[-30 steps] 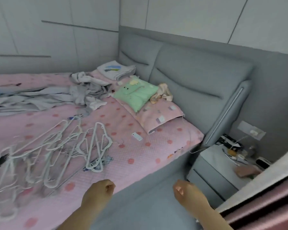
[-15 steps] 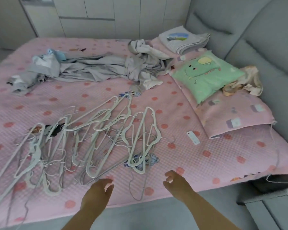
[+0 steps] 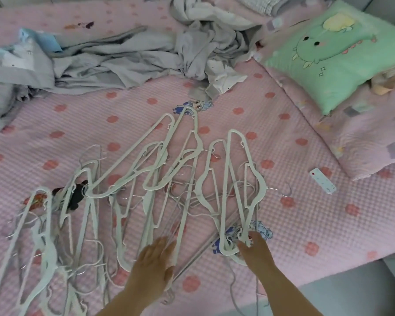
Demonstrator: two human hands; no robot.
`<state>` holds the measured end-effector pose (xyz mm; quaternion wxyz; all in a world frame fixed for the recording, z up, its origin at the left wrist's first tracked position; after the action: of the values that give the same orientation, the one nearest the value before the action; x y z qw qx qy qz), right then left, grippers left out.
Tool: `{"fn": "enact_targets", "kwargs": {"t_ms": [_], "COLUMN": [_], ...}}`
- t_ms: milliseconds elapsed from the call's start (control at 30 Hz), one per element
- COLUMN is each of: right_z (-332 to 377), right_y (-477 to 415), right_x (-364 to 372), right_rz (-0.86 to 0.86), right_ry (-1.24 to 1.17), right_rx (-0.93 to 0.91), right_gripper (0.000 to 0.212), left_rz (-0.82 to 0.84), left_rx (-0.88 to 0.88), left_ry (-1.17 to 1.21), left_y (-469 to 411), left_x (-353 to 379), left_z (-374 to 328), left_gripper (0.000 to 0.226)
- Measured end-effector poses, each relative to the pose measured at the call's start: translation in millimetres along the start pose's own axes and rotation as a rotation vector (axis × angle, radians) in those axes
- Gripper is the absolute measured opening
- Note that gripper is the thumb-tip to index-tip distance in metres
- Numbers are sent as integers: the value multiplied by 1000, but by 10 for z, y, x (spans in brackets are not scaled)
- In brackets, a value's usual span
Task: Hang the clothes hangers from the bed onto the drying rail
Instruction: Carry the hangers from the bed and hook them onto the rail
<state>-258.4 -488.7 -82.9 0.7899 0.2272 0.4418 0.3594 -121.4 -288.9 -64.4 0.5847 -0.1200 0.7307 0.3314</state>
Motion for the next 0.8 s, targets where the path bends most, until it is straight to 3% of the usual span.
{"fn": "enact_targets", "kwargs": {"t_ms": [33,67,133,167,233,367,533,633,800], "right_z": [-13,-36,-107,-120,-96,-75,-94,-54,100], "right_y": [-56,-106,-172,-196,-240,-309,-256,-203,-77], "right_x": [29,54,96,92,44,54,-24,-141,-389], "right_rz": [-13,-28,-60,-88,-134,-136,-144,-182,-191], "right_ry": [-58,-113,-181,-172,-97,23,33,-27,-285], "right_rx": [37,73,138,157,169,191,165,129,98], "right_gripper": [44,41,35,32,30,33,28,18,15], "left_rz": [130,158,89,113,136,331,285,257,415], "left_rx": [-17,-9,158,115,96,206,223,167,184], "left_ry": [-2,10,-90,8,-23,-63,-94,-32,-4], "left_y": [-53,-126,-258,-307,-386,-359,-425,-465,-448], "left_x": [95,102,154,202,278,634,478,345,289], "left_z": [36,42,-100,-64,-23,-64,-121,-78,-120], "left_gripper": [54,57,59,60,73,53,66,66,61]}}
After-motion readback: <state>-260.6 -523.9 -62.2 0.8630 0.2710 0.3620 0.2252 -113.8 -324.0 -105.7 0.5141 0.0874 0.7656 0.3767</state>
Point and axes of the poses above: each hand's wrist, its own y-axis away from the middle knuckle, its own x-axis out of the palm, z = x × y, the point moved 10 cm from there along -y, towards the middle knuckle, and after that the axes turned 2 degrees about -z, right-handed, at the moved point
